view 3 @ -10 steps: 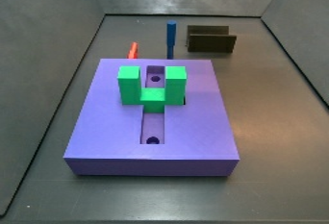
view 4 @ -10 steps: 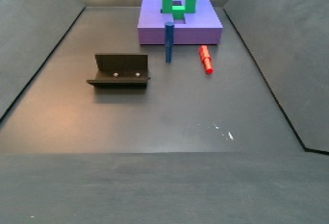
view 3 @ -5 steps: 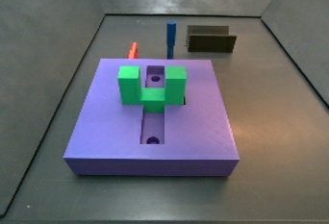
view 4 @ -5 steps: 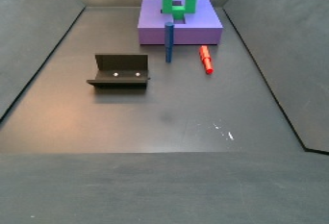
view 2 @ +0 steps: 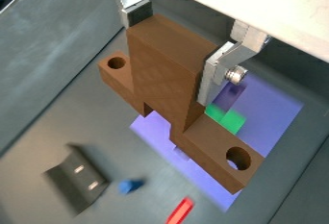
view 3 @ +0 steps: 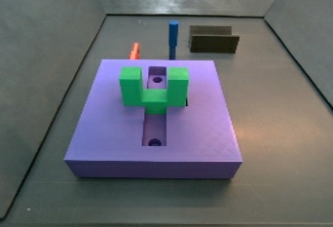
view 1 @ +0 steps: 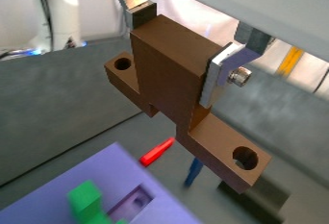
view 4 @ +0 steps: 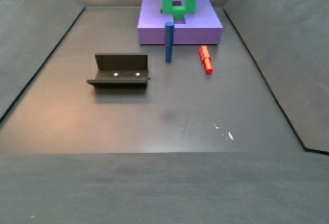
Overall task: Pick up the brown object. Move up. Place the brown object on the fixture. Regrasp the brown object. Move to above the board. Insert the brown object.
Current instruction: Move to above the board, then insert the brown object.
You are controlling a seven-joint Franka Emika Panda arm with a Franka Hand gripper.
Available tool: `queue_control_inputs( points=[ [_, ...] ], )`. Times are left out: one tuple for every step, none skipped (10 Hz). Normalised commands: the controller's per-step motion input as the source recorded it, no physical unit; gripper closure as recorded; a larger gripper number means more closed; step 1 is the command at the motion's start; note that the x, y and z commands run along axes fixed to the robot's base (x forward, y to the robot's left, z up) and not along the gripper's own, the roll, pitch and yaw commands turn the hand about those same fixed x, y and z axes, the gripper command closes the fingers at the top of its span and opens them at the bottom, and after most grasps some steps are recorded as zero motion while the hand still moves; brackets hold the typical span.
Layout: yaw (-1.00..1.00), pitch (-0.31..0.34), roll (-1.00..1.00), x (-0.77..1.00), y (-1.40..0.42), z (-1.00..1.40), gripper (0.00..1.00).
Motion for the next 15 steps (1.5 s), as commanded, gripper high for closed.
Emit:
queue_control_inputs(
  points=[
    [0.02, 0.002, -1.0, -0.1, -0.06, 0.02, 1.0],
    [0.02, -0.024, -0.92, -0.09, -0.02, 0.0, 1.0],
    [0.01, -0.033, -0.71, -0.07, 0.01, 0.0, 1.0],
    [0.0, -0.035, -0.49, -0.06, 0.01, 0.01, 1.0],
    [0.0, -0.035, -0.32, -0.04, 0.01, 0.0, 1.0],
    [-0.01, 0.0, 0.0, 0.0, 0.0, 0.0, 1.0],
    [-0.31, -0.107, -0.06, 0.0, 0.0, -0.06, 1.0],
    [-0.53, -0.209, -0.22, -0.05, 0.0, -0.11, 1.0],
    [-0.59, -0.147, -0.25, 0.0, 0.0, -0.09, 1.0],
    [-0.65, -0.184, -0.27, -0.09, 0.0, -0.12, 1.0],
    [-0.67, -0.194, -0.3, -0.05, 0.0, -0.16, 1.0],
    [-0.73, -0.147, -0.32, 0.0, 0.0, -0.19, 1.0],
    [-0.8, -0.184, -0.31, -0.06, -0.01, -0.19, 1.0],
    [-0.8, -0.213, -0.31, -0.11, -0.03, -0.23, 1.0],
    [-0.77, -0.174, -0.32, 0.0, 0.0, -0.22, 1.0]
  ],
)
